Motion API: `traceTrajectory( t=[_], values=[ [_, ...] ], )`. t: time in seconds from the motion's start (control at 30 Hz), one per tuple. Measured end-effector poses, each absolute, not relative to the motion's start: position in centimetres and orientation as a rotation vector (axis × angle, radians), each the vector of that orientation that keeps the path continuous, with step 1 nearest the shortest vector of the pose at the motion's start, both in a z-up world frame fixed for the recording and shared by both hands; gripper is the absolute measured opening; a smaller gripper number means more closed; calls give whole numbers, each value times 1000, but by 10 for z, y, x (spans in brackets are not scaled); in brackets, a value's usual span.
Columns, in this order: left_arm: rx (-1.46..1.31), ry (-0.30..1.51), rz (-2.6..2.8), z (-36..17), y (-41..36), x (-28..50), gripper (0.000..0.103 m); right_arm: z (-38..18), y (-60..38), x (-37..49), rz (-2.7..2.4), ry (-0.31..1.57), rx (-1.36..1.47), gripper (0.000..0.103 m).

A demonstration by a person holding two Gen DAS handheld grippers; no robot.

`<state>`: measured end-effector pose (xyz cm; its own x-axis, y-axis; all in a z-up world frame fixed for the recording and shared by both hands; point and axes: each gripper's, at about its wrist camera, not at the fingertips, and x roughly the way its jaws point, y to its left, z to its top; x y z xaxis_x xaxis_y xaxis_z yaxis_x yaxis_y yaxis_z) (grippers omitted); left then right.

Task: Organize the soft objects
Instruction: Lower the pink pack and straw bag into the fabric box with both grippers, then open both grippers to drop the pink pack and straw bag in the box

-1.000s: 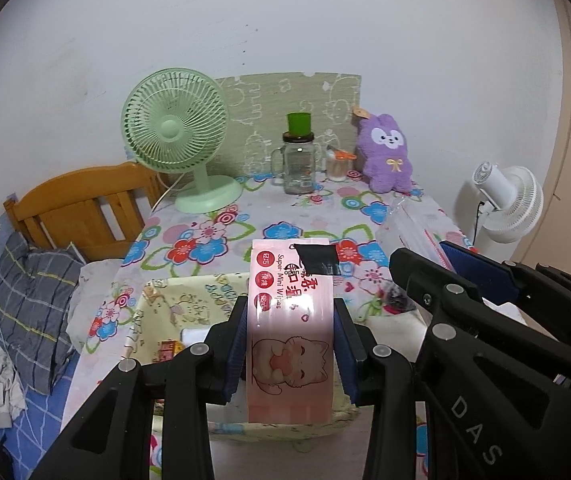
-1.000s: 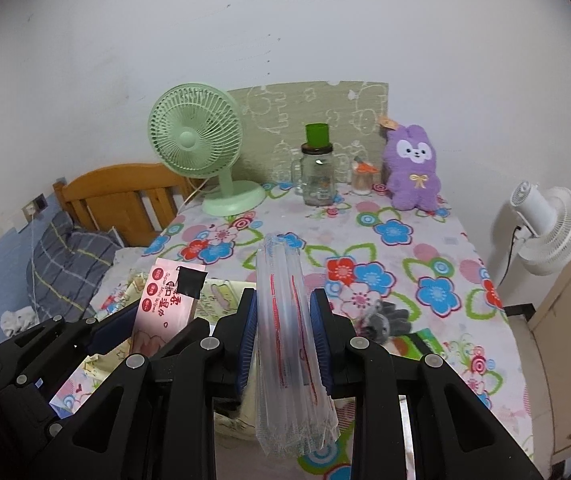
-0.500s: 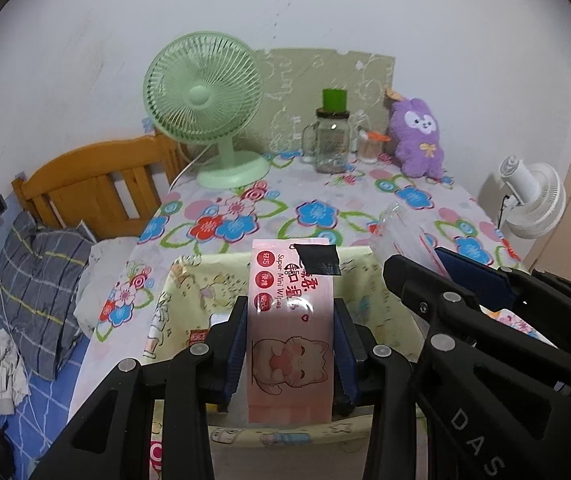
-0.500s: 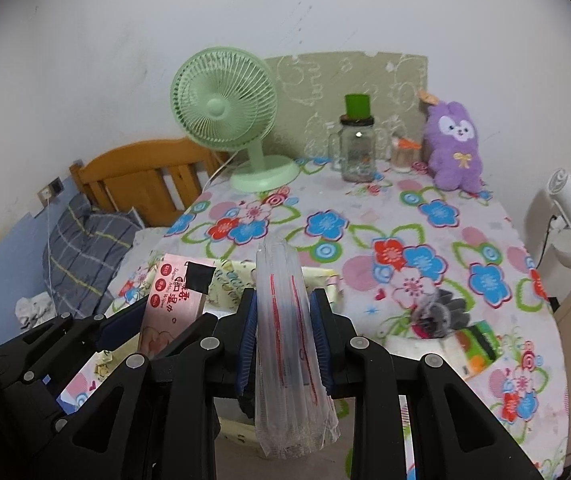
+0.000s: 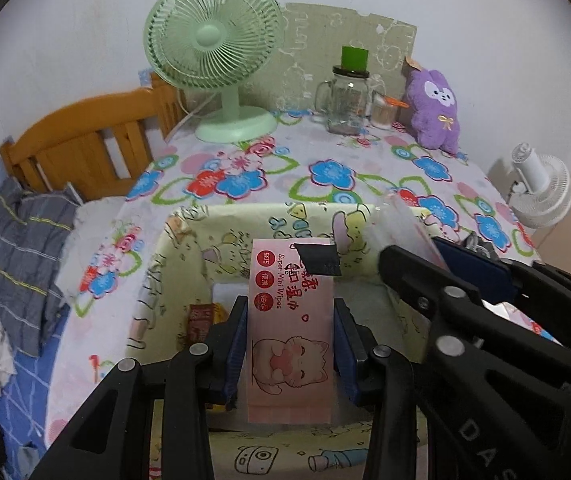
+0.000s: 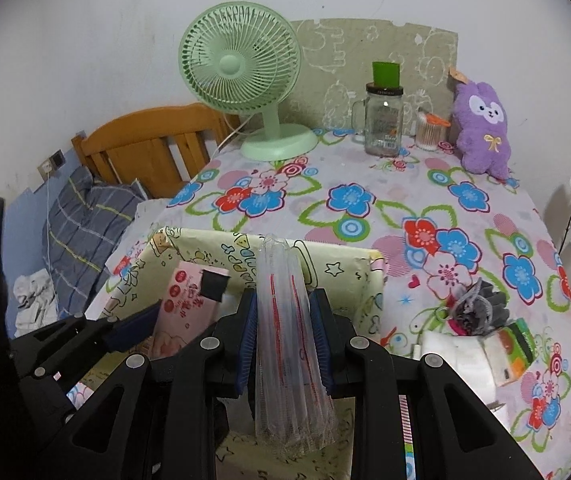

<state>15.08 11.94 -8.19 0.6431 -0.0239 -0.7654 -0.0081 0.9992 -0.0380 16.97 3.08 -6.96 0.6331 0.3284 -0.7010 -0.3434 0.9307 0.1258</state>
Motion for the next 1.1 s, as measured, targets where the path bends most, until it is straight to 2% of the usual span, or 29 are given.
traceTrajectory(
  t=[0.07,0.13,0.17,0.27,0.4,0.77,0.8,0.87,0.9,0.93,1.1],
  values=[
    [-40,878,-20,-84,121,152,43,-72,35,173,385,803,-29,30],
    [-39,886,-17,-86,123,154,52,-74,37,175,391,807,-32,30],
    [-39,895,-3,-87,125,155,54,-76,38,178,394,812,-33,30],
    [-46,912,15,-89,128,159,55,-79,42,184,403,824,-29,30],
    [-44,917,31,-91,132,163,63,-81,48,191,421,829,-44,30],
    [-37,919,38,-93,135,169,74,-88,56,204,490,849,-54,32],
    [-38,920,39,-93,135,170,75,-89,56,205,495,852,-53,36],
    [-39,921,42,-93,134,169,76,-89,56,205,499,858,-53,50],
    [-42,922,41,-93,135,169,77,-89,55,205,497,857,-51,61],
    [-43,921,41,-93,135,169,77,-88,54,204,494,855,-47,65],
    [-38,916,39,-91,131,167,79,-84,52,200,480,842,-62,70]
  ],
)
